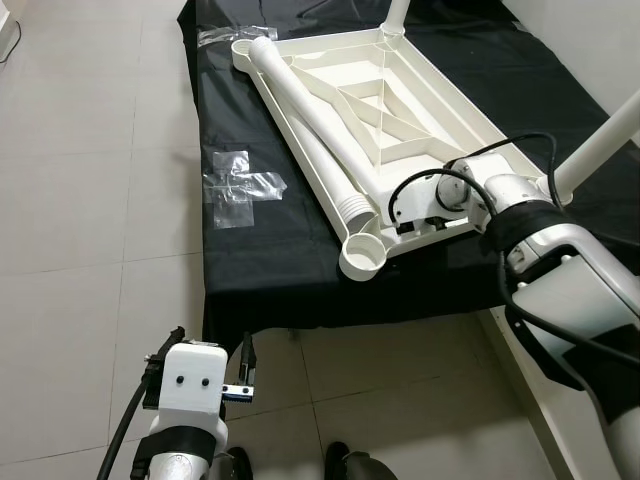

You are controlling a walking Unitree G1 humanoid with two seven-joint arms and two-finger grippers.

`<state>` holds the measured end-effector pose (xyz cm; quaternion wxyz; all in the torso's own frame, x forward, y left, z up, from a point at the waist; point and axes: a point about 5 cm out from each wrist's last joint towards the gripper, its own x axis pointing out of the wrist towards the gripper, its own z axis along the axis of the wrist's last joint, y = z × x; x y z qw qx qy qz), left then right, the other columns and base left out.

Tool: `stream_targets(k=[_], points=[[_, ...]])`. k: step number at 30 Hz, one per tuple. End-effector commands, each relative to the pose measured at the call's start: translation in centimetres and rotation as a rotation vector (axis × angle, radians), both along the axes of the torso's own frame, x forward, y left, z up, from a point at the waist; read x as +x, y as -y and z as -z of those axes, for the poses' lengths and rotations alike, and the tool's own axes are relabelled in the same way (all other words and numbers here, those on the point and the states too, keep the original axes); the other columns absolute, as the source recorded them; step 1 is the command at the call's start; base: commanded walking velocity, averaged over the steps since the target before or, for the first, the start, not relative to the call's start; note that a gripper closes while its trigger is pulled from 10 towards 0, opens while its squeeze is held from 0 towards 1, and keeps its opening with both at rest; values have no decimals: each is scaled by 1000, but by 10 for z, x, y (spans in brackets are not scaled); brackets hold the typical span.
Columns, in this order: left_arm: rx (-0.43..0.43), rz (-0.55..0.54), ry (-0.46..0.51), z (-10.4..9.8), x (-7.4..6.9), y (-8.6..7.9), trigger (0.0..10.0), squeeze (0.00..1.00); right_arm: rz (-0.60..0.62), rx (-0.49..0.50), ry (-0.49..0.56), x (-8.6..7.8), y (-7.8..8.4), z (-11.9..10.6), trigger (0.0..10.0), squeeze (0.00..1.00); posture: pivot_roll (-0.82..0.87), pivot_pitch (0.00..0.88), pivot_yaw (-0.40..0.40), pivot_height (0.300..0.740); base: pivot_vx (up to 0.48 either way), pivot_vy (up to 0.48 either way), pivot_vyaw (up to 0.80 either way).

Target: Building children table

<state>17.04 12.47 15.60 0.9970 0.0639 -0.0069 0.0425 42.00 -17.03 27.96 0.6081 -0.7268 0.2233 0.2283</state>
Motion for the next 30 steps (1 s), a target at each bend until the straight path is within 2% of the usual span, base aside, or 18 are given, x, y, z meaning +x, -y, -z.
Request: stream_targets(k=[1, 7, 10, 12, 13, 14, 16, 17, 18, 20, 21, 22, 23, 25, 26, 28, 29, 30], points=[[-37, 31, -37, 5, -2, 11, 10000, 0, 16, 46, 20, 0, 5, -13, 10000, 0, -31, 285, -115, 740, 0, 0, 0], [-36, 41, -30, 5, 2, 13, 10000, 0, 9, 16, 76, -2, 13, -41, 10000, 0, -38, 271, -105, 740, 0, 0, 0], [-38, 44, -27, 5, 4, 13, 10000, 0, 26, 55, 134, -2, 16, -54, 10000, 0, -40, 267, -102, 740, 0, 0, 0], [-35, 44, -27, 6, 6, 12, 10000, 0, 34, 220, 222, -2, 10, -69, 10000, 0, -41, 258, -105, 740, 0, 0, 0], [-35, 44, -27, 6, 6, 12, 10000, 0, 34, 220, 222, -2, 10, -69, 10000, 0, -41, 258, -105, 740, 0, 0, 0], [-34, 41, -26, 7, 6, 11, 10000, 0, 25, 467, 305, -1, -2, -82, 10000, 0, -40, 253, -106, 740, 0, 0, 0], [-32, 37, -25, 7, 7, 10, 10000, 0, 16, 745, 363, 0, -16, -93, 10000, 0, -40, 253, -106, 740, 0, 0, 0], [-32, 37, -25, 7, 7, 10, 10000, 0, 16, 745, 363, 0, -16, -93, 10000, 0, -40, 253, -106, 740, 0, 0, 0], [-31, 35, -25, 8, 7, 9, 10000, 0, -8, 931, 370, 0, -27, -98, 10000, 0, -31, 247, -105, 740, 0, 0, 0], [-28, 34, -23, 7, 8, 8, 10000, 0, -41, 1185, 336, 0, -45, -98, 10000, 0, -25, 245, -103, 740, 0, 0, 0], [-28, 34, -23, 7, 8, 8, 10000, 0, -41, 1185, 336, 0, -45, -98, 10000, 0, -25, 245, -103, 740, 0, 0, 0], [-26, 34, -20, 7, 8, 7, 10000, 0, -48, 1293, 299, 0, -55, -94, 10000, 0, -17, 244, -97, 740, 0, 0, 0], [-26, 34, -20, 7, 8, 7, 10000, 0, -48, 1293, 299, 0, -55, -94, 10000, 0, -17, 244, -97, 740, 0, 0, 0], [-22, 35, -15, 5, 9, 4, 10000, 0, -13, 1444, 235, 2, -76, -80, 10000, 0, -15, 245, -93, 740, 0, 0, 0], [-22, 35, -15, 5, 9, 4, 10000, 0, -13, 1444, 235, 2, -76, -80, 10000, 0, -15, 245, -93, 740, 0, 0, 0], [-23, 38, -12, 4, 9, 5, 10000, 0, 29, 1522, 205, 2, -100, -64, 10000, 0, -7, 253, -91, 740, 0, 0, 0], [-23, 38, -12, 4, 9, 5, 10000, 0, 29, 1522, 205, 2, -100, -64, 10000, 0, -7, 253, -91, 740, 0, 0, 0], [-24, 39, -11, 3, 8, 5, 10000, 0, 43, 1553, 193, 1, -111, -59, 10000, 0, -6, 257, -95, 740, 0, 0, 0]])
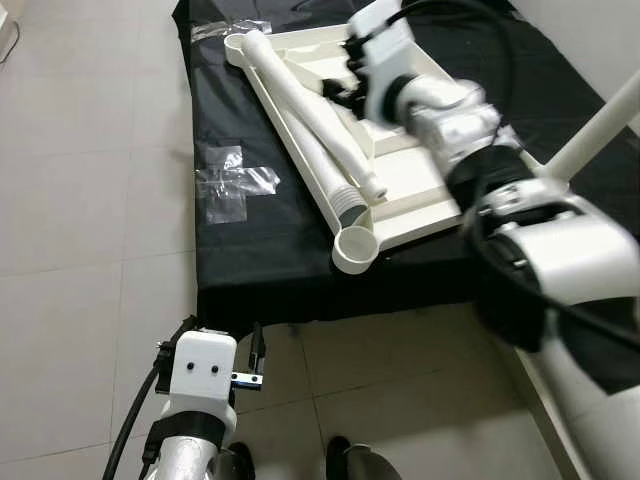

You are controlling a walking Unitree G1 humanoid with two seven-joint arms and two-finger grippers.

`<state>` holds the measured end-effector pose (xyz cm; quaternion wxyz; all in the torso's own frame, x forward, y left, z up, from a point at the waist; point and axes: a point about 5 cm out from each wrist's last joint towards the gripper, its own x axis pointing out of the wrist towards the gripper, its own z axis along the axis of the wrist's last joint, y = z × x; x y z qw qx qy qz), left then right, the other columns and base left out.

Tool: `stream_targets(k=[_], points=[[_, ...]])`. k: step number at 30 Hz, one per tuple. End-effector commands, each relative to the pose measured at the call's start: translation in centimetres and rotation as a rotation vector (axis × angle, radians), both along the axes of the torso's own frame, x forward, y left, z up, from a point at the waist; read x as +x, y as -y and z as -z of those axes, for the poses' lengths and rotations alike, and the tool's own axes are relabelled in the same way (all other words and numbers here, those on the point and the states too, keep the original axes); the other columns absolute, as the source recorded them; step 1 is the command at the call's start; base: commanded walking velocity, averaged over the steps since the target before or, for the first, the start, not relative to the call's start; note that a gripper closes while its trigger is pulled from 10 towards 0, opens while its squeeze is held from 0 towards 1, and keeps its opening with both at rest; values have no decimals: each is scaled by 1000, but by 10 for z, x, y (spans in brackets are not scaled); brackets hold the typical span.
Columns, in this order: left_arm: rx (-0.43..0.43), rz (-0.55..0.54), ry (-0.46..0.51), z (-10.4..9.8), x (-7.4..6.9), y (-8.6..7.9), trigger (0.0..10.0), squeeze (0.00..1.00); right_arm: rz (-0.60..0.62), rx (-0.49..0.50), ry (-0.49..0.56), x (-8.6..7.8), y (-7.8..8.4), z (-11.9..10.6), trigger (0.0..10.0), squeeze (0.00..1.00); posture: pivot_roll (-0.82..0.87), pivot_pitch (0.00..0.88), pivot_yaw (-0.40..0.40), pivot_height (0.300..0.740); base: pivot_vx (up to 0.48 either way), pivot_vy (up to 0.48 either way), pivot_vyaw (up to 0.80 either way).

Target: Building children table

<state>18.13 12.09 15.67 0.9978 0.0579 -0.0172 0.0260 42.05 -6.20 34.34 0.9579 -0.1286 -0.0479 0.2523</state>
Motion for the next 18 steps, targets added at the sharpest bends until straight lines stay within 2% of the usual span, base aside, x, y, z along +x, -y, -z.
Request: stream_targets(k=[1, 2, 6, 8, 9, 14, 16, 18], points=[[-12, 5, -30, 4, -3, 2, 10000, 0, 20, 43, -25, 1, -2, 5, 10000, 0, -6, 257, -95, 740, 0, 0, 0], [-16, 4, -30, 3, -4, 3, 10000, 0, 22, 82, -47, -1, -12, 10, 10000, 0, -3, 269, -98, 740, 0, 0, 0], [-22, 3, -29, 2, -7, 6, 10000, 0, 33, 130, -87, -2, -24, 19, 10000, 0, -1, 279, -107, 740, 0, 0, 0], [-28, 5, -31, 1, -8, 8, 10000, 0, 41, 132, -110, -3, -29, 27, 10000, 0, -1, 293, -112, 740, 0, 0, 0], [-37, 9, -34, -1, -10, 12, 10000, 0, 53, 114, -146, -4, -35, 40, 10000, 0, 0, 306, -114, 740, 0, 0, 0], [-43, 10, -36, -2, -12, 14, 10000, 0, 65, 96, -169, -5, -38, 49, 10000, 0, 0, 306, -114, 740, 0, 0, 0], [-54, 11, -39, -2, -14, 16, 10000, 0, 88, 72, -221, -6, -41, 66, 10000, 0, -3, 317, -123, 740, 0, 0, 0], [-58, 11, -41, -2, -15, 17, 10000, 0, 93, 61, -236, -7, -42, 72, 10000, 0, -6, 318, -125, 740, 0, 0, 0]])
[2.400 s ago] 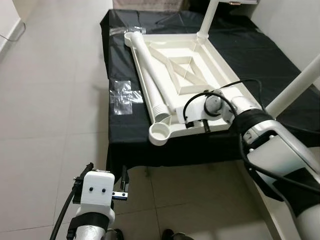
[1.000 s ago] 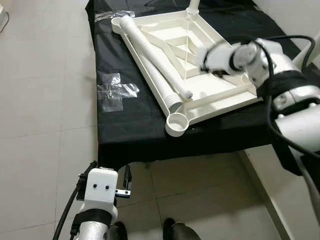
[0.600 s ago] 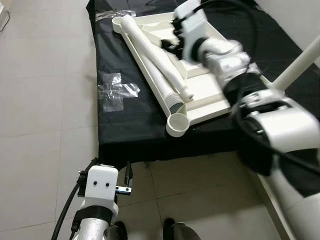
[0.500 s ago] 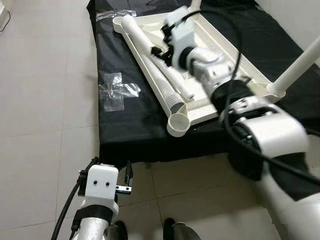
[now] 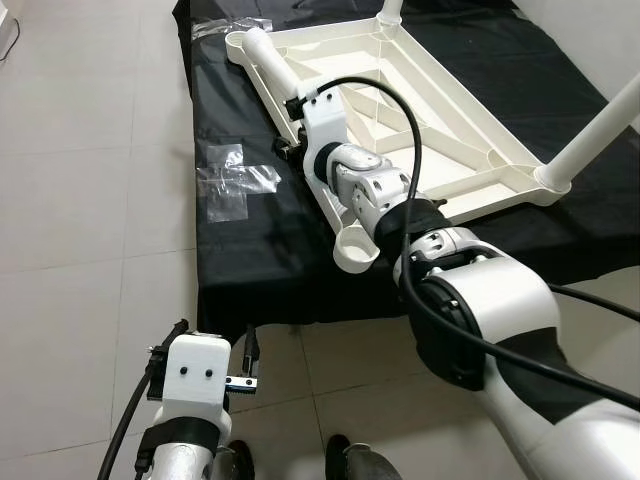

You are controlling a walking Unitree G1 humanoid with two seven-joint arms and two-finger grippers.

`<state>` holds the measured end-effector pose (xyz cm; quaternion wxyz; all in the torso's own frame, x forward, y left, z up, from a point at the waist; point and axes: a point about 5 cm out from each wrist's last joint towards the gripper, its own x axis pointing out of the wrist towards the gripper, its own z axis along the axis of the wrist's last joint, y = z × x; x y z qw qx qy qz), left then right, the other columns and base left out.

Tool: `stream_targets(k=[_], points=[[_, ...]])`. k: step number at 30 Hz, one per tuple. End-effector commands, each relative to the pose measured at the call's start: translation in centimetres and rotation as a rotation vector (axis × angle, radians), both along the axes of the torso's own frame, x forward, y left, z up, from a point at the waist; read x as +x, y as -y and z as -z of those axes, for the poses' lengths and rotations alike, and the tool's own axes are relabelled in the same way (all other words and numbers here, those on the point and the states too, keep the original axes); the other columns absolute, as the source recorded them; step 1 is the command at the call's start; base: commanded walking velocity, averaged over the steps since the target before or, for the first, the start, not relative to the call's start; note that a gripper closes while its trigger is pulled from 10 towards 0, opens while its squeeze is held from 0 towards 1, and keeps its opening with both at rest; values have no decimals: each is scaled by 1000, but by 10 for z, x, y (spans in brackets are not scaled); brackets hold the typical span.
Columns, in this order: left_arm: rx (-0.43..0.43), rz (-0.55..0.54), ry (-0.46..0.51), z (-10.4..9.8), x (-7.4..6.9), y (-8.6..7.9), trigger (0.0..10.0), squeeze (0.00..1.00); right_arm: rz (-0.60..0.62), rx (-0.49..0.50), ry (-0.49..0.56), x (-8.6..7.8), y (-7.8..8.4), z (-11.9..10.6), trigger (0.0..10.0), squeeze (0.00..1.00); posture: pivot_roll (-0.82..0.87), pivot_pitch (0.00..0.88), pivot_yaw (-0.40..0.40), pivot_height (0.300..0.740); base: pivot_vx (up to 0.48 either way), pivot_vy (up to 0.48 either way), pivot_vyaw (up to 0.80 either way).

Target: Building children table

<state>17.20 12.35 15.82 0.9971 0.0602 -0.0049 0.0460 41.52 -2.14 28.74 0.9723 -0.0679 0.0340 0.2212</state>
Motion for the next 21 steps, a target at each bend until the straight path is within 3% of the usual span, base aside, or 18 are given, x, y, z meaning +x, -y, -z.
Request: stream_targets(k=[1, 16, 21], points=[[-65, 51, -18, -1, -6, 20, 10000, 0, 8, -32, -67, -2, -2, 20, 10000, 0, -6, 318, -125, 740, 0, 0, 0], [-72, 39, -24, -2, -12, 19, 10000, 0, 74, -63, -91, -2, 1, 32, 10000, 0, -6, 312, -135, 740, 0, 0, 0], [-71, 39, -27, -2, -11, 20, 10000, 0, 75, 29, -67, 0, 2, 18, 10000, 0, -2, 310, -137, 740, 0, 0, 0]])
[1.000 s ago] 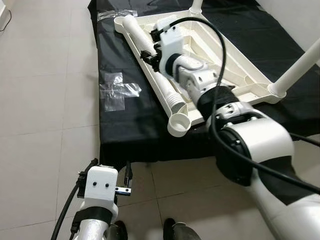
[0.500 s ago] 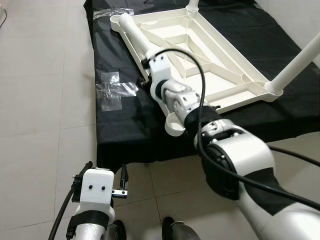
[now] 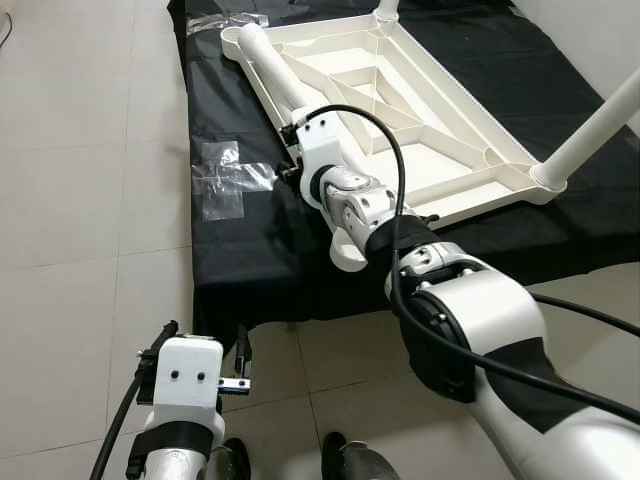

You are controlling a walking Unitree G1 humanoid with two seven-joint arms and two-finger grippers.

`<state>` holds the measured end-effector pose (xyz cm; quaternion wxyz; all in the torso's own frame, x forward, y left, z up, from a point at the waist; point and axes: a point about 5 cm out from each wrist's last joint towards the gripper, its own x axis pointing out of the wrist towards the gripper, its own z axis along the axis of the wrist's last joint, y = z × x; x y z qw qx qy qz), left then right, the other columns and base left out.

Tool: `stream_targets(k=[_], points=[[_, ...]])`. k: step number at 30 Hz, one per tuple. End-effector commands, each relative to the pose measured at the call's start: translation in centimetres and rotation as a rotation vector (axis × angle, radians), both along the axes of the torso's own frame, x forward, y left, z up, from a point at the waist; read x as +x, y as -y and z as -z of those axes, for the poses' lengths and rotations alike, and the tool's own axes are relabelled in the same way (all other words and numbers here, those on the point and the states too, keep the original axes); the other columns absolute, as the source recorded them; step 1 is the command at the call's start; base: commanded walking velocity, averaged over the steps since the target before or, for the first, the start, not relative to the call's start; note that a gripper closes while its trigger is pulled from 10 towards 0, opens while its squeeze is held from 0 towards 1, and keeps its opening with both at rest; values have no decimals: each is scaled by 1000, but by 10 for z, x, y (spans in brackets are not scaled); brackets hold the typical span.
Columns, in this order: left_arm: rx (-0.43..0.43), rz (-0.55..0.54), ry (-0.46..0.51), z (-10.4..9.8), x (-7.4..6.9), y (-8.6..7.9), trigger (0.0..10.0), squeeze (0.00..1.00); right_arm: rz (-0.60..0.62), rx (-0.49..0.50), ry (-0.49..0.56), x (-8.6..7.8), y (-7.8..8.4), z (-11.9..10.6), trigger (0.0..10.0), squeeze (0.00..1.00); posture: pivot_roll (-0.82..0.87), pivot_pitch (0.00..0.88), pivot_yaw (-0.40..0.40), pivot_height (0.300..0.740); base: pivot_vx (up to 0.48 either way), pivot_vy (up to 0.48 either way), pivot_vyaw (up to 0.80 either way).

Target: Building children table

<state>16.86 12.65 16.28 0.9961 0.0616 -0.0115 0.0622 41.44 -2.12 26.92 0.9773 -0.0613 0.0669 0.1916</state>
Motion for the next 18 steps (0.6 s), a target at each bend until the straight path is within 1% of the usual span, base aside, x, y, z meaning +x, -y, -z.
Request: stream_targets(k=[1, 3, 7, 8, 11, 12, 13, 14, 18], points=[[-74, 71, -42, 3, -8, 23, 10000, 0, 17, 55, 7, 1, 2, -5, 10000, 0, -3, 311, -137, 740, 0, 0, 0], [-74, 70, -42, 3, -8, 23, 10000, 0, 30, 68, 16, 2, 4, -9, 10000, 0, -3, 311, -137, 740, 0, 0, 0], [-72, 72, -42, 2, -7, 24, 10000, 0, 45, 57, 18, 3, 7, -9, 10000, 0, -3, 312, -135, 740, 0, 0, 0], [-72, 71, -41, 2, -7, 24, 10000, 0, 40, 12, -1, 2, 8, -2, 10000, 0, -3, 312, -135, 740, 0, 0, 0], [-72, 70, -41, 2, -7, 24, 10000, 0, 37, -11, -23, 2, 7, 6, 10000, 0, -6, 315, -134, 740, 0, 0, 0], [-72, 71, -42, 2, -7, 24, 10000, 0, 34, -36, -34, 1, 7, 10, 10000, 0, -8, 318, -135, 740, 0, 0, 0], [-72, 71, -42, 2, -7, 24, 10000, 0, 34, -36, -34, 1, 7, 10, 10000, 0, -8, 318, -135, 740, 0, 0, 0], [-72, 71, -42, 2, -6, 24, 10000, 0, 8, -76, -57, -1, 4, 19, 10000, 0, -8, 318, -135, 740, 0, 0, 0], [-73, 70, -42, 2, -7, 24, 10000, 0, -23, -93, -86, -3, 0, 25, 10000, 0, -8, 325, -135, 740, 0, 0, 0]])
